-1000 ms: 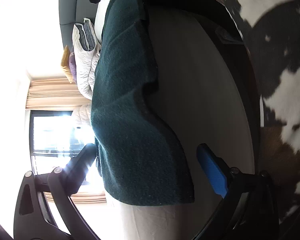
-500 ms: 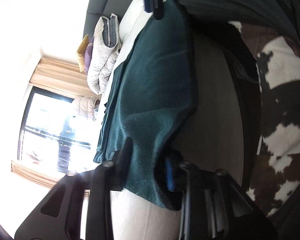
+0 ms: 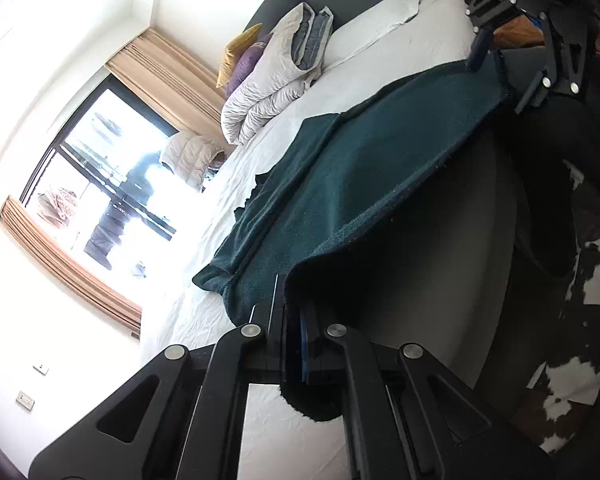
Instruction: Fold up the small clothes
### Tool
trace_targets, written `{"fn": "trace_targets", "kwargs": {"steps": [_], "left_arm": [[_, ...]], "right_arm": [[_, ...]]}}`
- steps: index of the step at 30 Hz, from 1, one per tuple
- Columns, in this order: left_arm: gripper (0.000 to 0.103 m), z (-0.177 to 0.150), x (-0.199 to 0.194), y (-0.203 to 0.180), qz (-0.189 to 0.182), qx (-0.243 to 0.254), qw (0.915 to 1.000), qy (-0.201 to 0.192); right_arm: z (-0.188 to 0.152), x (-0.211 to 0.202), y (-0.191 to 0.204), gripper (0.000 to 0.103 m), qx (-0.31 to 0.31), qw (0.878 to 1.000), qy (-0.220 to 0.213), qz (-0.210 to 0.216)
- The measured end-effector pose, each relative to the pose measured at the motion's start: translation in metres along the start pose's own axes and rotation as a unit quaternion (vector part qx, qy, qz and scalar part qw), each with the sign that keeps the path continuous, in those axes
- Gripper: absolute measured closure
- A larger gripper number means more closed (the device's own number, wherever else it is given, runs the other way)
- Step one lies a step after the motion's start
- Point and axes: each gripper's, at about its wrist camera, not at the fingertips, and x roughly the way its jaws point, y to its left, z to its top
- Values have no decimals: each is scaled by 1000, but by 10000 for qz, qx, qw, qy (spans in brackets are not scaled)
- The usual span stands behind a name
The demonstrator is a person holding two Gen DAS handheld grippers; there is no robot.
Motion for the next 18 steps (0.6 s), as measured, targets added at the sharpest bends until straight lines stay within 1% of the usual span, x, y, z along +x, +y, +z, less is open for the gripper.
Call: {"fn": "trace_targets", "kwargs": {"steps": [4, 6, 7, 9, 10, 11, 15, 16, 17, 18], "left_arm": [[100, 6, -4, 16, 41, -161, 9998, -55], [100, 8, -6, 27, 22, -255, 9997, -53], [100, 10, -1, 31, 10, -293, 9996, -54], [100, 14, 4, 36, 6, -329, 9994, -73], [100, 15, 3, 38, -1, -348, 9994, -81], [100, 14, 5, 33, -7, -370, 9993, -92], [100, 18, 7, 34, -54, -478, 9988, -98], [100, 19, 7, 32, -53, -486, 9988, -101], [100, 18, 6, 27, -45, -477, 9988, -100], [100, 18, 6, 27, -45, -471, 9988, -100]], "right_arm": [[-3, 7, 6, 26, -392, 9986, 180, -316], [-3, 11, 6, 31, -461, 9977, 278, -412], [-3, 14, 5, 33, -471, 9972, 333, -482], [-4, 20, 3, 43, -497, 9955, 484, -648], [-4, 23, 1, 51, -516, 9943, 566, -744], [-6, 26, 0, 55, -522, 9932, 645, -821], [-11, 33, -4, 57, -607, 9888, 819, -1087], [-12, 34, -4, 60, -634, 9878, 830, -1155], [-12, 34, -5, 70, -624, 9873, 841, -1193], [-12, 34, -8, 78, -568, 9873, 853, -1216]]}}
